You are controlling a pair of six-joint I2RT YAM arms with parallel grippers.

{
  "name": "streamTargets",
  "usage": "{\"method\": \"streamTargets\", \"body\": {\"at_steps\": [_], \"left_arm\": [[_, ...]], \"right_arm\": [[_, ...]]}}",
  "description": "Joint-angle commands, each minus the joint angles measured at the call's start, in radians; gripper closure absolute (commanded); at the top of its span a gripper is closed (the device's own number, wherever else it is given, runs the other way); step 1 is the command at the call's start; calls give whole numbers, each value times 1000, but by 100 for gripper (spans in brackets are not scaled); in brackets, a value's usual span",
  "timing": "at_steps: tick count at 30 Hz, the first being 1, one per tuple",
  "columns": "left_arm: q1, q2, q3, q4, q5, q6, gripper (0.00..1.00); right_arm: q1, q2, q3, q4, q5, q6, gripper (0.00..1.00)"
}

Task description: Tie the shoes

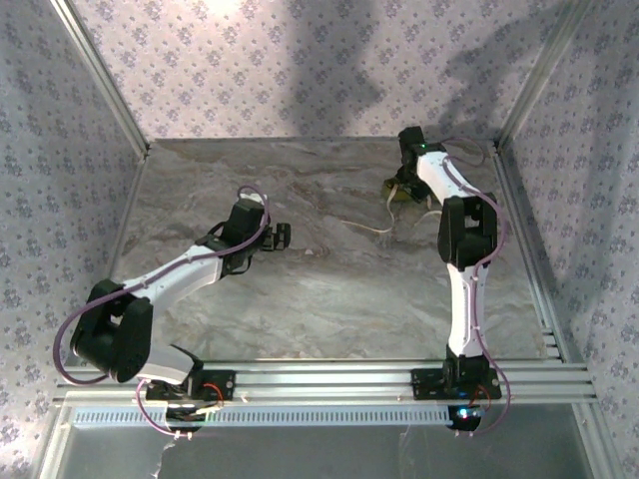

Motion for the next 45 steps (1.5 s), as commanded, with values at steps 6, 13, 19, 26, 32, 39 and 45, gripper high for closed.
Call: {"method": "streamTargets", "body": {"at_steps": [6,13,19,26,32,39,45], "left_arm": [[-78,107,139,-18,90,61,10],[-184,367,392,-47,191,117,16],[-237,580,608,-79,284,137,16],[-294,737,768,-104,326,180,16],[-328,838,903,-163,349,210,14],[-387,941,1033,-200,278,206,14],[-405,998,1107,-210,213,193,20]], "right_arm": [[-11,-13,-22,-19,-21,-4,76],[-33,-127,-122,21,-57,-59,97],[-76,-225,-257,114,-166,-89,100],[-130,-257,-316,145,-304,-101,100],[-148,-258,-319,134,-333,-126,100],[-151,-246,-313,130,-348,-125,100],[-151,-247,-314,125,-346,-131,100]]}}
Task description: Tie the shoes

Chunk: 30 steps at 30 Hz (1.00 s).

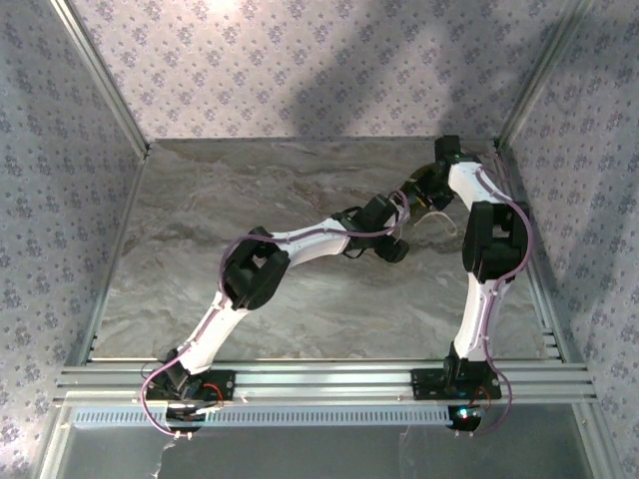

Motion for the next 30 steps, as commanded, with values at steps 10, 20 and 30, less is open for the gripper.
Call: {"method": "streamTargets", "body": {"at_steps": [10,20,30], "left_arm": [[-4,82,97,-26,-58,-35,53],[11,-122,-69,44,-37,-85,100],[142,-594,-461,91,-102,-167,100]], "right_arm": [[-2,-31,-2,-11,-27,-11,100],[1,-66,-3,-2,-32,-40,100],[103,-216,-99,65,-34,-228,100]]}}
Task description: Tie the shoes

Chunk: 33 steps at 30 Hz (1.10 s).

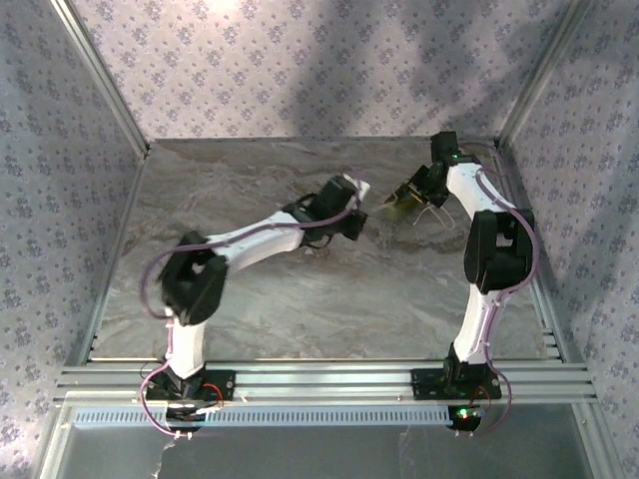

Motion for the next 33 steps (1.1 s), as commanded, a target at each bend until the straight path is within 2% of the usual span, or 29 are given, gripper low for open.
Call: {"method": "streamTargets", "body": {"at_steps": [1,5,11,14,21,25,30,31,33], "left_arm": [[38,-128,-73,-12,-58,-31,100],[101,-270,-151,-100,-99,-68,100],[204,-474,-244,-256,-117,-96,100],[230,-571,-283,-323,-136,-98,100],[245,-719,-347,-432,-162,-136,100],[245,-766,-373,-456,-151,-163,100],[246,-780,-386,-459,-132,-175,100],[246,-780,-388,-457,-128,-177,100],[247,-779,-391,-450,-129,-184,100]], "right_arm": [[52,-97,-42,40,-26,-110,100],[115,-174,-134,107,-69,-176,100],[251,-246,-209,111,-113,-265,100],[333,-278,-261,131,-101,-233,100],[536,-356,-396,191,51,-97,100],[590,-396,-477,196,73,-68,100],[610,-384,-560,237,18,-18,100],[614,-373,-563,238,9,-20,98],[619,-365,-568,238,-6,-38,82]]}}
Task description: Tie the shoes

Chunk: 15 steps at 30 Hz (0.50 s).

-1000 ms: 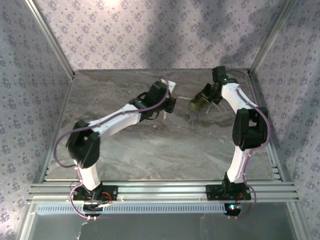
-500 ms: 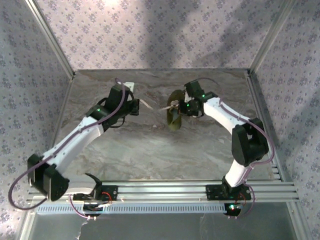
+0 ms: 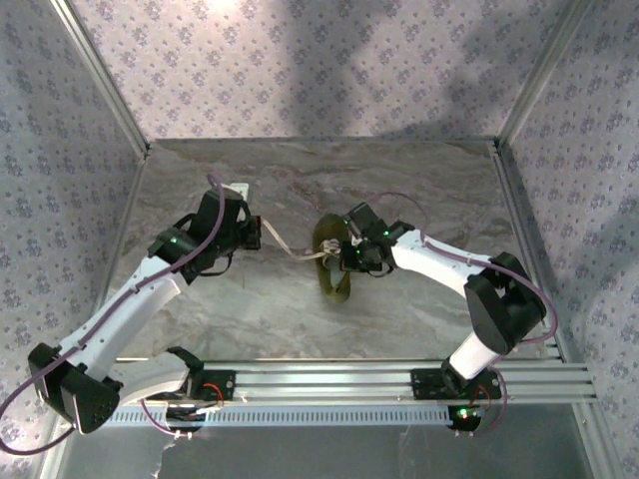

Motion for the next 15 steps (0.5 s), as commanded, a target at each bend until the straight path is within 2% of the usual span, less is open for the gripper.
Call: {"method": "streamTargets", "body": {"at_steps": [1,3,7,10,13,15], "left_arm": [[6,-17,0,-5,9,-25,100],[16,-21,-1,0,6,-34,100],[51,-27,5,20,15,-51,100],[73,-18,20,40,36,-56,100],[96,5,40,54,57,-64,100],[113,23,51,63,73,-65,100]], "right_arm": [[14,-7,-3,50,-14,-5,72],[13,-43,-2,38,17,-53,56],[-16,-125,3,-33,164,-170,48],[-80,-142,-10,-91,256,-231,48],[-170,-117,0,-132,244,-219,54],[-190,-99,0,-137,249,-176,55]]}}
